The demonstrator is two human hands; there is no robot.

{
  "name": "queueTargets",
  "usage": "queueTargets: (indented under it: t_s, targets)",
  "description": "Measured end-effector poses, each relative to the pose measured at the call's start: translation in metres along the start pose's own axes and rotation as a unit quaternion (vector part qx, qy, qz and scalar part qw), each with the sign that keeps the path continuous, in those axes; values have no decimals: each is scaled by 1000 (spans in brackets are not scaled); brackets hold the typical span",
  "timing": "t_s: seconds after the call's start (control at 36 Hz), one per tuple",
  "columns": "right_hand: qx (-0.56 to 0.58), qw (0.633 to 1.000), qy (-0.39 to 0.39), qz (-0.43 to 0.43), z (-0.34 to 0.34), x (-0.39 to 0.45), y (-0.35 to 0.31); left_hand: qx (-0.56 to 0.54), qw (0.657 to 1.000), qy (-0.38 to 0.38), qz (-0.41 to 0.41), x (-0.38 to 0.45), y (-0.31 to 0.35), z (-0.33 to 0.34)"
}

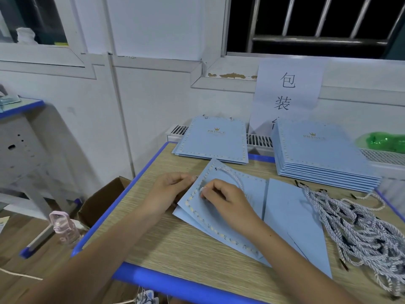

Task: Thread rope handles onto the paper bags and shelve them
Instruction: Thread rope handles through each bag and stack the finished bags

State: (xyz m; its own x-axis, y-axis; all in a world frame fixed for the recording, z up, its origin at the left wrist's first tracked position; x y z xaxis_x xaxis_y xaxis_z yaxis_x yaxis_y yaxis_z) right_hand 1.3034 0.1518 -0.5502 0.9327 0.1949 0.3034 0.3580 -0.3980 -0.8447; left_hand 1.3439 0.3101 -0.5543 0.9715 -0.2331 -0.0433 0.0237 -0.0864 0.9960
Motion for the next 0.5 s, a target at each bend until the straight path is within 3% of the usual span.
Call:
queueTargets:
  t_s: [0.17,0.39,0.5]
  targets:
    - [7,1000,2,4,-1,1,2,8,999,-44,11,0,1,0]
    - [158,984,67,-44,-12,1,-7,139,985,-88,58,-2,-6,4]
    - [158,982,47,-88,-10,-1,-11,235,961,-80,120,-3,-8,16]
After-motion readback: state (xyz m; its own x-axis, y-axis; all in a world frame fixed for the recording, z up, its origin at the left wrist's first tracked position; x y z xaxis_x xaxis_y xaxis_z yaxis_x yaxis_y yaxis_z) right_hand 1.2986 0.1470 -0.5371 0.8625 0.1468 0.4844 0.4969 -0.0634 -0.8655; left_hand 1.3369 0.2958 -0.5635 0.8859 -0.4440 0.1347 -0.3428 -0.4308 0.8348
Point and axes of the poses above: each hand's wrist, its own x-axis towards the middle knuckle, its own z-axis out of the palm, y = z × x, the point moved 1 cm from there along x, towards the middle knuckle, and after that the axes turned 6 degrees about -z, right-handed, at the moved point
